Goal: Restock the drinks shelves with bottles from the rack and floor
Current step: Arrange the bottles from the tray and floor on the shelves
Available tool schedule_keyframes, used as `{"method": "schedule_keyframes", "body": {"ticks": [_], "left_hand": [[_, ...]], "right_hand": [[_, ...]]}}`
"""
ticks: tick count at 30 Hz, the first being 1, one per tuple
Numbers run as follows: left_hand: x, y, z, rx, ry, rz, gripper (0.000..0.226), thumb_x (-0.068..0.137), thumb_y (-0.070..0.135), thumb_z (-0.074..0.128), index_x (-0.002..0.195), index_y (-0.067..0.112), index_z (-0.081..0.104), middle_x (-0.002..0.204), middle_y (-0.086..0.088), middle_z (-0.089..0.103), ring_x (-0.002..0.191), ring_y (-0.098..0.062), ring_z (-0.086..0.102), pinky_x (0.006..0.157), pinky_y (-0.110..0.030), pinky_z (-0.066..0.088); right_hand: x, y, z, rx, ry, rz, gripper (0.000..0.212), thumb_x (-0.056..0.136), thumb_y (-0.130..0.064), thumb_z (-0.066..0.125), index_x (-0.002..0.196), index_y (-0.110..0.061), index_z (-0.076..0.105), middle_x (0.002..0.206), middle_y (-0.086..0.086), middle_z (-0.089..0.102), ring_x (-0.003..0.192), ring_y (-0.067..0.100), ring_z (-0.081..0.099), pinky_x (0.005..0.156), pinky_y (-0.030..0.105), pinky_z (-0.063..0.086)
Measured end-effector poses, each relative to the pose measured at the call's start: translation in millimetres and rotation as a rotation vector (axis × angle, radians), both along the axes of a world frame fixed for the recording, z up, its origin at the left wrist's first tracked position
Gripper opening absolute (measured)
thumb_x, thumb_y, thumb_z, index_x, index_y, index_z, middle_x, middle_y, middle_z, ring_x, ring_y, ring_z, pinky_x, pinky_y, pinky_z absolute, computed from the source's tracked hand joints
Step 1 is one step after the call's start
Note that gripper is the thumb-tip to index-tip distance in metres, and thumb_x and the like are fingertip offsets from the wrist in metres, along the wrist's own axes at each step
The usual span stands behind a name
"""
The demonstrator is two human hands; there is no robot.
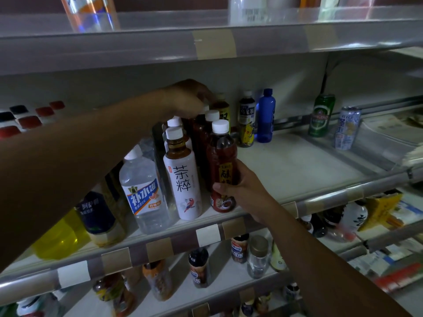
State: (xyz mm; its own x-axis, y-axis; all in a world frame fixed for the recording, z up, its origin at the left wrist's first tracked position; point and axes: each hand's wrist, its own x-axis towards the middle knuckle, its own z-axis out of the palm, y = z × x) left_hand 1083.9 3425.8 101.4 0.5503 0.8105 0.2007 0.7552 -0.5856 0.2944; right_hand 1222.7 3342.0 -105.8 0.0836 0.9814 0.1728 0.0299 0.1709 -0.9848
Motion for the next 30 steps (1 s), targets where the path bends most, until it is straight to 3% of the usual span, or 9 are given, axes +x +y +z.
{"method": "schedule_keyframes", "body": {"ticks": [4, 8, 13, 17, 20, 22, 25, 28, 30], "left_hand": [[-8, -5, 1, 0.067, -0.066, 0.032, 0.049, 0.088, -0.007, 0.048, 0.129, 0.017, 0.061, 0.136, -0.004, 0.056, 0.114, -0.019, 0.053, 0.080, -0.023, 0.041], [-20, -15, -8, 0.111, -0.129, 0.041, 0.042, 0.091, 0.000, 0.049, 0.125, 0.019, 0.063, 0.135, -0.004, 0.058, 0.119, -0.021, 0.054, 0.087, -0.026, 0.043], [-30, -41, -19, 0.095, -0.185, -0.025, 0.043, 0.087, 0.002, 0.053, 0.124, 0.021, 0.061, 0.132, -0.006, 0.057, 0.103, -0.017, 0.054, 0.071, -0.022, 0.043], [-29, -69, -34, 0.234, -0.260, -0.020, 0.035, 0.091, 0.012, 0.051, 0.123, 0.020, 0.062, 0.126, -0.009, 0.061, 0.103, -0.021, 0.057, 0.081, -0.029, 0.045], [-12, -88, -47, 0.345, -0.200, -0.068, 0.038, 0.091, 0.016, 0.052, 0.128, 0.018, 0.057, 0.131, -0.010, 0.059, 0.117, -0.030, 0.054, 0.102, -0.040, 0.041], [4, -99, -57, 0.450, -0.100, -0.128, 0.047, 0.089, 0.017, 0.053, 0.136, 0.017, 0.051, 0.137, -0.009, 0.054, 0.127, -0.031, 0.047, 0.118, -0.047, 0.018], [29, -113, -72, 0.505, -0.038, -0.236, 0.051, 0.090, 0.022, 0.052, 0.141, 0.019, 0.044, 0.139, -0.007, 0.050, 0.133, -0.033, 0.041, 0.119, -0.054, -0.001], [49, -124, -95, 0.492, -0.030, -0.399, 0.059, 0.089, 0.022, 0.052, 0.147, 0.018, 0.038, 0.144, -0.008, 0.044, 0.135, -0.033, 0.038, 0.120, -0.056, 0.004], [58, -131, -117, 0.448, -0.038, -0.509, 0.060, 0.089, 0.021, 0.052, 0.147, 0.017, 0.037, 0.147, -0.009, 0.042, 0.134, -0.034, 0.039, 0.118, -0.052, 0.017]], "right_hand": [[3, 1, -2, -0.017, 0.008, 0.006, 0.064, 0.082, -0.006, 0.078, 0.137, -0.026, 0.051, 0.124, 0.000, 0.069, 0.118, 0.022, 0.063, 0.106, 0.055, 0.045], [3, -1, 5, -0.030, -0.043, 0.016, 0.066, 0.082, -0.010, 0.078, 0.139, -0.027, 0.048, 0.126, -0.001, 0.067, 0.120, 0.021, 0.061, 0.107, 0.051, 0.045], [1, -10, 19, -0.043, -0.119, -0.037, 0.076, 0.080, -0.019, 0.081, 0.144, -0.034, 0.042, 0.132, -0.008, 0.061, 0.120, 0.013, 0.058, 0.089, 0.029, 0.048], [8, -28, 32, -0.055, -0.265, -0.153, 0.085, 0.084, -0.035, 0.077, 0.154, -0.033, 0.028, 0.148, -0.006, 0.044, 0.121, 0.011, 0.048, 0.082, 0.020, 0.039], [23, -52, 31, -0.079, -0.462, -0.334, 0.079, 0.087, -0.039, 0.070, 0.154, -0.032, 0.028, 0.157, -0.003, 0.030, 0.138, 0.019, 0.035, 0.102, 0.029, 0.034], [33, -71, 26, -0.125, -0.640, -0.443, 0.076, 0.087, -0.041, 0.067, 0.152, -0.030, 0.030, 0.159, -0.003, 0.021, 0.144, 0.025, 0.025, 0.104, 0.031, 0.030], [42, -102, 15, -0.230, -0.825, -0.606, 0.075, 0.086, -0.040, 0.069, 0.150, -0.028, 0.033, 0.160, -0.001, 0.009, 0.145, 0.031, 0.019, 0.107, 0.034, 0.029], [40, -134, 3, -0.344, -0.971, -0.768, 0.077, 0.086, -0.042, 0.070, 0.151, -0.024, 0.033, 0.162, 0.009, 0.005, 0.146, 0.039, 0.017, 0.116, 0.043, 0.025], [28, -157, -5, -0.395, -1.013, -0.864, 0.079, 0.086, -0.044, 0.070, 0.152, -0.021, 0.034, 0.163, 0.016, 0.007, 0.147, 0.041, 0.017, 0.116, 0.047, 0.023]]}}
